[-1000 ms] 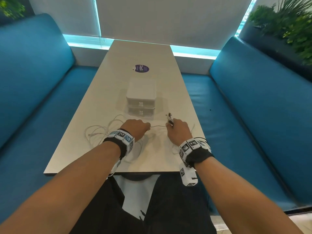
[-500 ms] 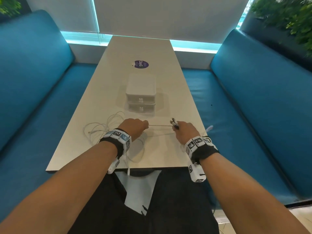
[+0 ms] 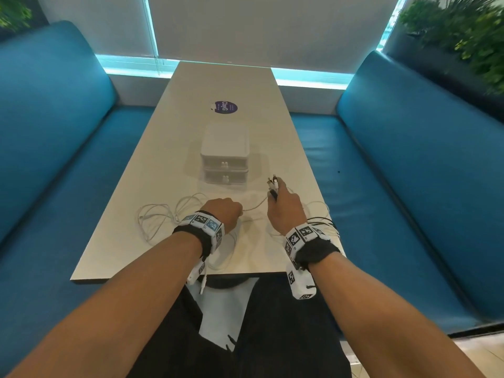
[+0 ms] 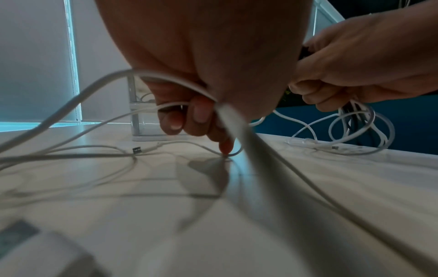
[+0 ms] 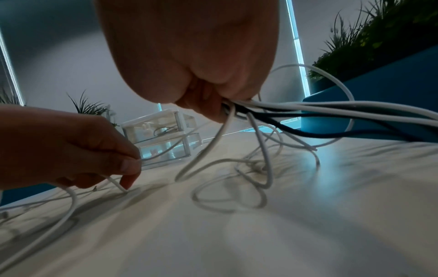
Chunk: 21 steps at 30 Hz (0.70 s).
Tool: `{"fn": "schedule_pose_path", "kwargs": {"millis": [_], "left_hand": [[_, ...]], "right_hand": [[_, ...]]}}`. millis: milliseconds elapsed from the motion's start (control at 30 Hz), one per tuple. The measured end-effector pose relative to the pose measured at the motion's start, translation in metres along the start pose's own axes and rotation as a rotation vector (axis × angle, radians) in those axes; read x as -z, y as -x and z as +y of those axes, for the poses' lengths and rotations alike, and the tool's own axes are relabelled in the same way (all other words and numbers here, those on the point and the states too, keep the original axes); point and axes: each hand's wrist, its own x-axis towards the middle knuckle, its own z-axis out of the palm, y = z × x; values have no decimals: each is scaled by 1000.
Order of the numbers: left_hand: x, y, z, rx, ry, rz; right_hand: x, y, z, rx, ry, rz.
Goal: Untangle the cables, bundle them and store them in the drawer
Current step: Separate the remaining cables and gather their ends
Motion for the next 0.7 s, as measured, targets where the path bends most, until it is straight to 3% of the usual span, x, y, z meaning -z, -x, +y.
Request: {"fn": "schedule_pose_path", "kwargs": {"millis": [233,433,600,700], "left_hand": [[9,0,10,-35,30,35],[9,5,0,-35,101,55],[9,14,-28,31,156,-23],[7,14,-28,43,148,-33]], "right_hand": [[-17,2,2,121,153,-251],[-18,-1,7,122,243,-225],[7,-13,40,-172,290,-100],[9,-12,40,-137,295,-98]]}}
